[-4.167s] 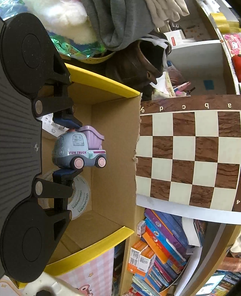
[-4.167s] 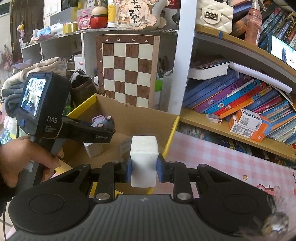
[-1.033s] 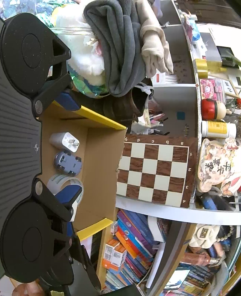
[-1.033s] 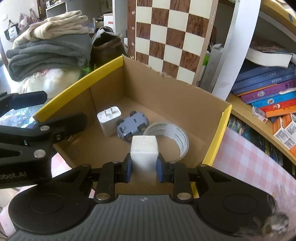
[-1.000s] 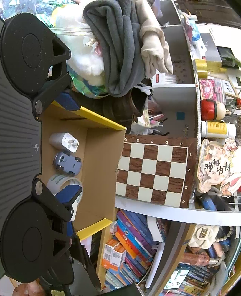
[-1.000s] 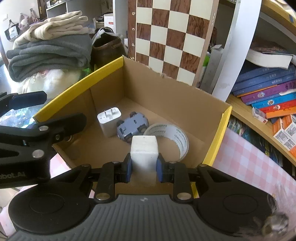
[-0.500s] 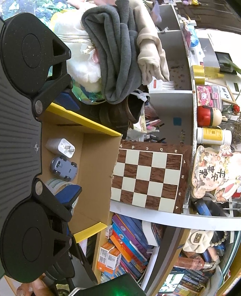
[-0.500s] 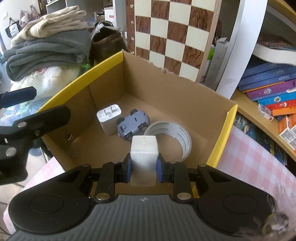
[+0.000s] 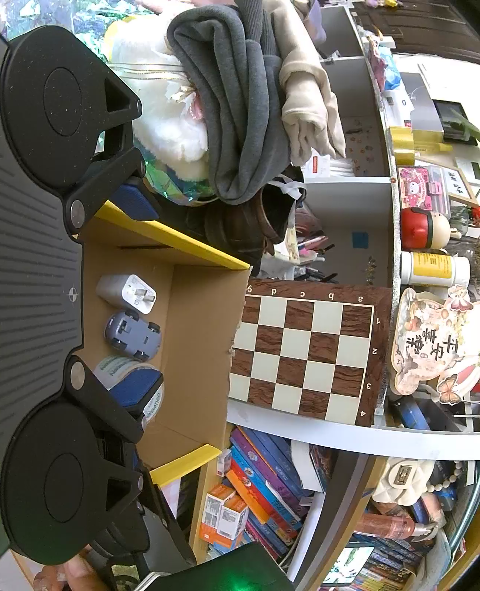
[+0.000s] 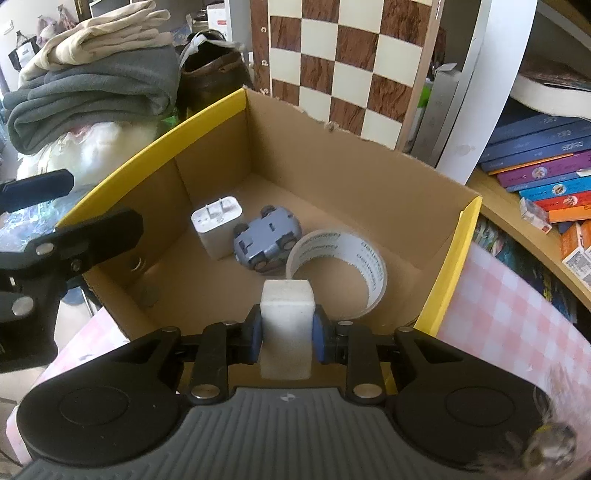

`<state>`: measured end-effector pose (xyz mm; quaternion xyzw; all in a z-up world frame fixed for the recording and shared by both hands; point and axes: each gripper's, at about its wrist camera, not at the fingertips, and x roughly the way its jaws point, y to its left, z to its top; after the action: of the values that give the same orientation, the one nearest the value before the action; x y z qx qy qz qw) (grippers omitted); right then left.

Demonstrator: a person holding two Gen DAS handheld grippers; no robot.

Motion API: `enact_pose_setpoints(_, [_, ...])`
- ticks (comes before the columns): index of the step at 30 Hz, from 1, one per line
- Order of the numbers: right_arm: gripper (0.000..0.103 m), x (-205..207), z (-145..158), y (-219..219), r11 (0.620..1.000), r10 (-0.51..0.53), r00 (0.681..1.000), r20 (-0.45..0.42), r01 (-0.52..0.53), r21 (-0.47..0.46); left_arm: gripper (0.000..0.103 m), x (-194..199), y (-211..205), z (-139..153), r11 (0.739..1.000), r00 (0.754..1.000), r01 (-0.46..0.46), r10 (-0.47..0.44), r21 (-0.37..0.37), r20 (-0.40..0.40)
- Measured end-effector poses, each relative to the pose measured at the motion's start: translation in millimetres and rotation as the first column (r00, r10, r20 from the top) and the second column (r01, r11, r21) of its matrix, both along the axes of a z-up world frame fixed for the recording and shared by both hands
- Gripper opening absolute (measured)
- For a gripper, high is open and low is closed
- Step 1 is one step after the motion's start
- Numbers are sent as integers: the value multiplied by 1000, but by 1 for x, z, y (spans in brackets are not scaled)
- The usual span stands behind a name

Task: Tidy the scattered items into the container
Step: 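Lower the foam cube into the box beside the tape and open the right tool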

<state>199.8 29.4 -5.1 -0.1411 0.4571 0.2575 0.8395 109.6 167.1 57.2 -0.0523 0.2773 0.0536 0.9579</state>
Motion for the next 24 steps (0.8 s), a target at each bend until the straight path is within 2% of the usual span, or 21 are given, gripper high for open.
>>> enact_pose_setpoints(15, [27, -1, -2, -2, 1000, -3, 1000, -24, 3, 10, 90, -2, 1, 1, 1000, 1000, -3, 3, -1, -3])
enact_pose_setpoints(19, [39, -3, 3, -3, 1000, -4, 1000, -1, 4, 17, 90, -2, 0, 1, 1000, 1000, 0, 0, 0, -4])
enact_pose_setpoints(24, [40, -6, 9, -4, 1000, -4, 1000, 26, 4, 23, 90, -4, -2, 3, 1000, 1000, 3, -3, 3, -3])
